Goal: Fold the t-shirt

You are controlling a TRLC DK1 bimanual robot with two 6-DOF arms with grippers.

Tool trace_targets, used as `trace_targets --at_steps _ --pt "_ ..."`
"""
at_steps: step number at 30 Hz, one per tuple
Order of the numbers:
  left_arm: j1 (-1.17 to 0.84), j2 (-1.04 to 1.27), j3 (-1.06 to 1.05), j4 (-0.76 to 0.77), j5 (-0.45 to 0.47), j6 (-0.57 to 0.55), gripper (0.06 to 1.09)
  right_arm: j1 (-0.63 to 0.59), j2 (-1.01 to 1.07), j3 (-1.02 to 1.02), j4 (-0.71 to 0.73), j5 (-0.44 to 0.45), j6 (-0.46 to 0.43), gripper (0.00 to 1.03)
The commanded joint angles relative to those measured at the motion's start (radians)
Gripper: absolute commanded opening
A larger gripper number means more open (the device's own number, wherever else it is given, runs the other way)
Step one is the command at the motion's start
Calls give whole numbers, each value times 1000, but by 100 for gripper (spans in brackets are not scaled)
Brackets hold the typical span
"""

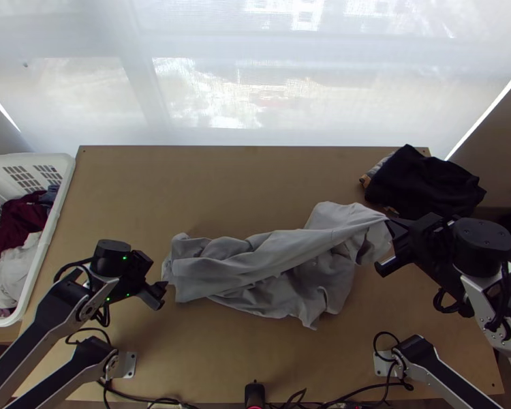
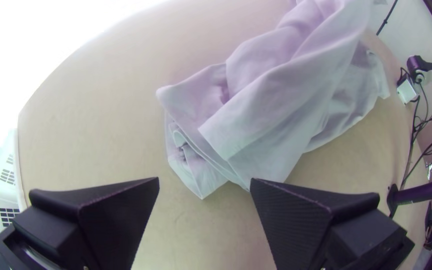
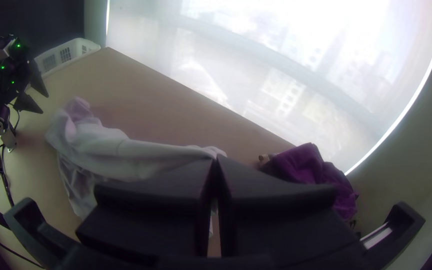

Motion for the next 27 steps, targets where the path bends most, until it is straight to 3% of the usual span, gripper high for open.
trace_targets --at_steps 1,11,27 --pt "13 105 33 67 0 6 95 -10 -5 -12 -3 3 1 3" --pt "-87 332 145 131 0 -24 95 -22 -5 -16 -3 3 -1 3" --pt "-152 454 130 104 3 -12 94 -30 -6 -9 -6 10 -9 3"
